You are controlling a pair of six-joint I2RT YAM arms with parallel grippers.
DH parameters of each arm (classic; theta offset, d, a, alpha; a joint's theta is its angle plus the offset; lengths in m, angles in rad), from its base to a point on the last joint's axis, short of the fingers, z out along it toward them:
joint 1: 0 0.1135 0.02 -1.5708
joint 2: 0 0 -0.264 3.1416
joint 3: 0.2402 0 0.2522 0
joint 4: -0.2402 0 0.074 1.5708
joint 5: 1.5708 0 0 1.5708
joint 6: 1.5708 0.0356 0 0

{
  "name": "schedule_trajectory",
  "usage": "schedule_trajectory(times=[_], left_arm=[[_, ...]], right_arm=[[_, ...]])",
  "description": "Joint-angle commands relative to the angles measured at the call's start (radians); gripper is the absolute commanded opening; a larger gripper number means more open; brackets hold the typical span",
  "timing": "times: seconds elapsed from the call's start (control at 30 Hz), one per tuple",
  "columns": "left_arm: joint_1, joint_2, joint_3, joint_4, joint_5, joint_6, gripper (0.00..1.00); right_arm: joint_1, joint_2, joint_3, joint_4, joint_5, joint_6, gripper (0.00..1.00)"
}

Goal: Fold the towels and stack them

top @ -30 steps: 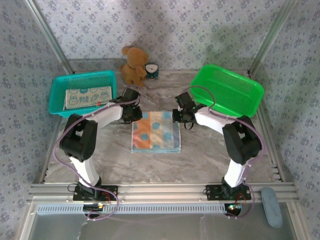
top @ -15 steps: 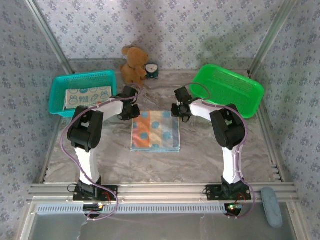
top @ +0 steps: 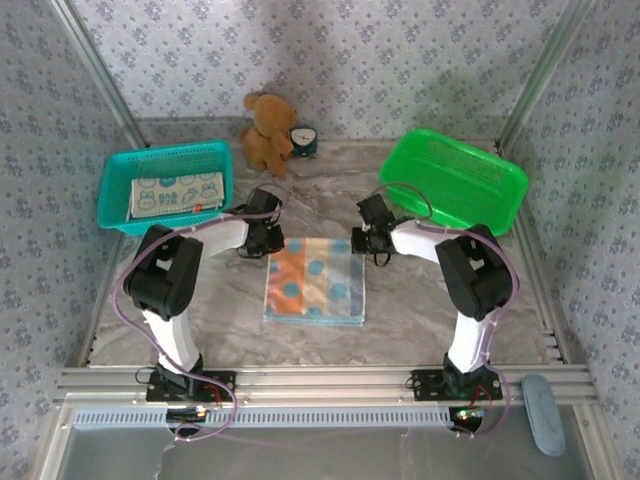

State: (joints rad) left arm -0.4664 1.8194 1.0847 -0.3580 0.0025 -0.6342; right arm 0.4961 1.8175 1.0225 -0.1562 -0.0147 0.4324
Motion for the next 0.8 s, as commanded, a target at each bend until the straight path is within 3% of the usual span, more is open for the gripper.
schedule_trajectory(times=[0.0, 0.23, 0.3, 0.4, 0.63, 0.77], left_arm=[[-0.026, -0.064, -0.090, -0.078, -0.022, -0.059, 0.11], [-0.049, -0.156, -0.107, -0.111, -0.030, -0.075, 0.16], [-0.042, -0.165, -0.068, -0.143, -0.037, -0.057, 0.24], [-0.023, -0.166, -0.033, -0.158, -0.042, -0.037, 0.28], [0.014, -0.127, -0.001, -0.161, -0.021, -0.016, 0.39], [0.017, -0.087, 0.012, -0.155, -0.001, -0.014, 0.40]], right_arm=[[0.012, -0.069, -0.080, -0.067, 0.007, 0.002, 0.11], [0.019, -0.158, -0.086, -0.105, -0.016, -0.005, 0.17], [0.017, -0.177, -0.056, -0.133, -0.020, -0.006, 0.24], [0.008, -0.177, -0.021, -0.178, -0.028, 0.010, 0.36], [-0.022, -0.105, 0.027, -0.198, -0.072, 0.065, 0.37], [-0.024, -0.048, 0.071, -0.201, -0.082, 0.082, 0.37]])
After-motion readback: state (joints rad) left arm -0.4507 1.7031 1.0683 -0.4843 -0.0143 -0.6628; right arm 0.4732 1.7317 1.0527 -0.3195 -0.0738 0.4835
